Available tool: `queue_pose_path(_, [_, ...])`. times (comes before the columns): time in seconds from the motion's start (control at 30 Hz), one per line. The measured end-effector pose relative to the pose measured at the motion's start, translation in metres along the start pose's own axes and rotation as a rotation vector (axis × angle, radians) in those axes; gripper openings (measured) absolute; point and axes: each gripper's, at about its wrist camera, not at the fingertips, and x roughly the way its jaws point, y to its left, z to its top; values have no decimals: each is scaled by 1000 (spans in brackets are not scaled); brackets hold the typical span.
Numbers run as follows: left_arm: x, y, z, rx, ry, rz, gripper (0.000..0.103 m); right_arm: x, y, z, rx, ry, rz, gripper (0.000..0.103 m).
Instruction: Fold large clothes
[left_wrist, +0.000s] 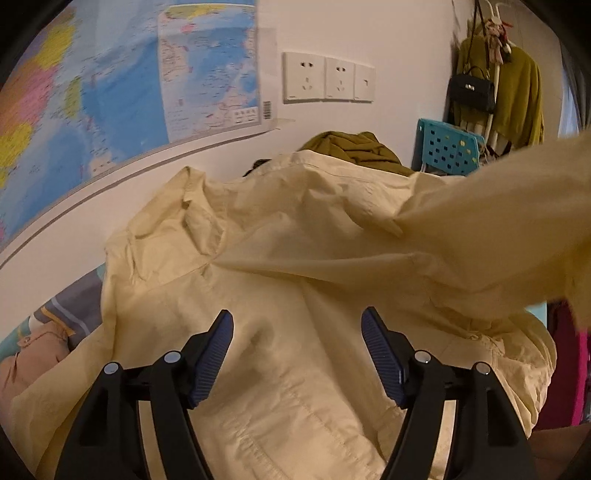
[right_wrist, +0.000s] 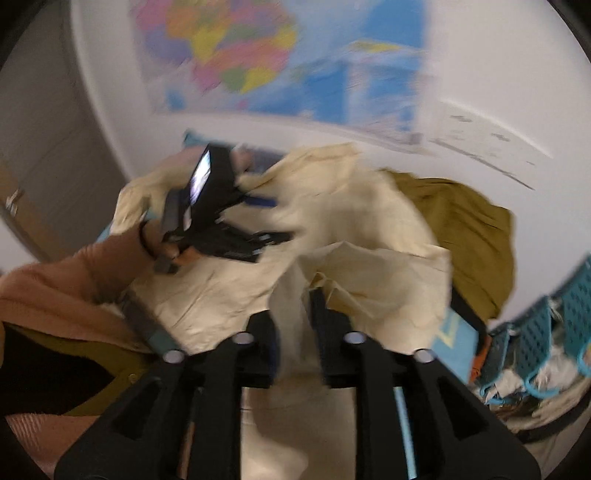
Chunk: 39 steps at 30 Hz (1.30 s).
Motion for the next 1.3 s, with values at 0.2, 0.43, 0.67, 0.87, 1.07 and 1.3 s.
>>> queue_pose_path(0.2, [-21, 27, -17, -58, -18, 22, 70, 41, 48, 27, -230, 124, -176, 72])
queue_pose_path(0.43, [-35, 39, -31, -51, -33, 52, 72, 12, 58, 32, -302, 56, -215, 73])
queue_pose_path(0.67, [-44, 26, -34, -26, -72, -28, 73, -12, 50, 40, -192, -77, -198, 85])
queue_pose_path(0.87, [-68, 11, -44, 0, -104, -136, 76, 51, -43, -4, 135, -29, -152, 91])
queue_pose_path(1.07, [-97, -38, -71, 123, -67, -378, 85, 106, -145, -49, 520, -75, -69, 80])
queue_pose_path(1.3, [-83, -97, -94, 210, 37, -513, 93, 155, -176, -17, 553, -94, 30, 74])
